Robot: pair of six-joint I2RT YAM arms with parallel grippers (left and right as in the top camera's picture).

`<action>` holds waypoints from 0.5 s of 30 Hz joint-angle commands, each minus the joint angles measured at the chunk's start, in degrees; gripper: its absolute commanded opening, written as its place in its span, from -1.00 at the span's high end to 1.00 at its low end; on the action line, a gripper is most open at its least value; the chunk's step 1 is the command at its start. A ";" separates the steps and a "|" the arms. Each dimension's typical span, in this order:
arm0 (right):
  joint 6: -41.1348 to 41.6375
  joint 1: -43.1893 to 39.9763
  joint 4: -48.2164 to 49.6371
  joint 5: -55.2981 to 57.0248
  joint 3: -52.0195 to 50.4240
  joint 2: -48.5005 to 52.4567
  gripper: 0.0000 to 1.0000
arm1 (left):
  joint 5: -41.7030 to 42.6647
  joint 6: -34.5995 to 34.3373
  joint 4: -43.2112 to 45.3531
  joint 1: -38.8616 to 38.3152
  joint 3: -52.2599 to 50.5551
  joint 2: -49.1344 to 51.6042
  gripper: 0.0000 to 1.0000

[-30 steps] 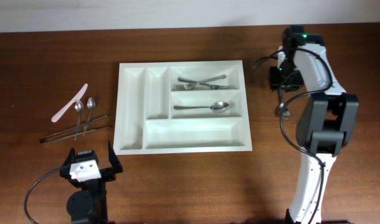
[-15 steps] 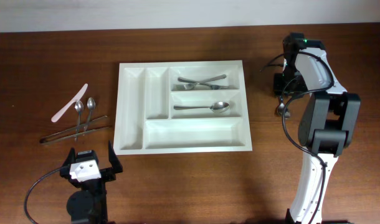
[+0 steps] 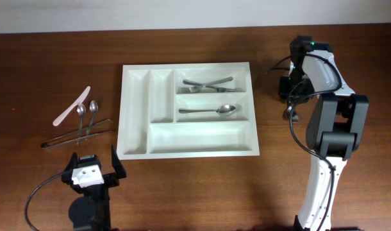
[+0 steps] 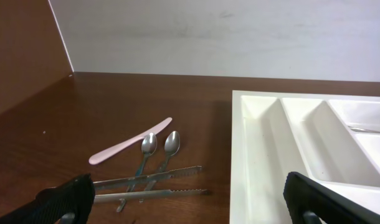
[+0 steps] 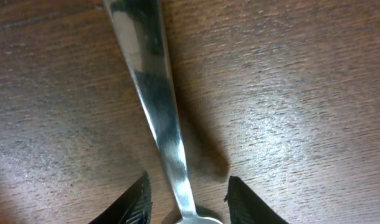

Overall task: Pack container
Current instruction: 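Lower the right gripper and close on the spoon's handle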

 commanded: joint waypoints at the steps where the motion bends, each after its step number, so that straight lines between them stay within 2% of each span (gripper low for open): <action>1: 0.50 0.22 0.39 -0.63 -0.52 2.21 0.34 | 0.66 1.09 0.13 0.37 -0.28 -0.17 -0.99; 5: 0.50 0.22 0.81 -0.66 -0.52 2.21 0.78 | 0.63 1.09 0.13 0.37 -0.28 -0.17 -0.98; 11: 0.52 0.22 0.98 -0.63 -0.52 2.21 0.91 | 0.63 1.09 0.13 0.37 -0.28 -0.17 -0.99; 15: 0.52 0.22 0.94 -0.63 -0.55 2.21 0.92 | 0.63 1.09 0.13 0.37 -0.28 -0.17 -0.98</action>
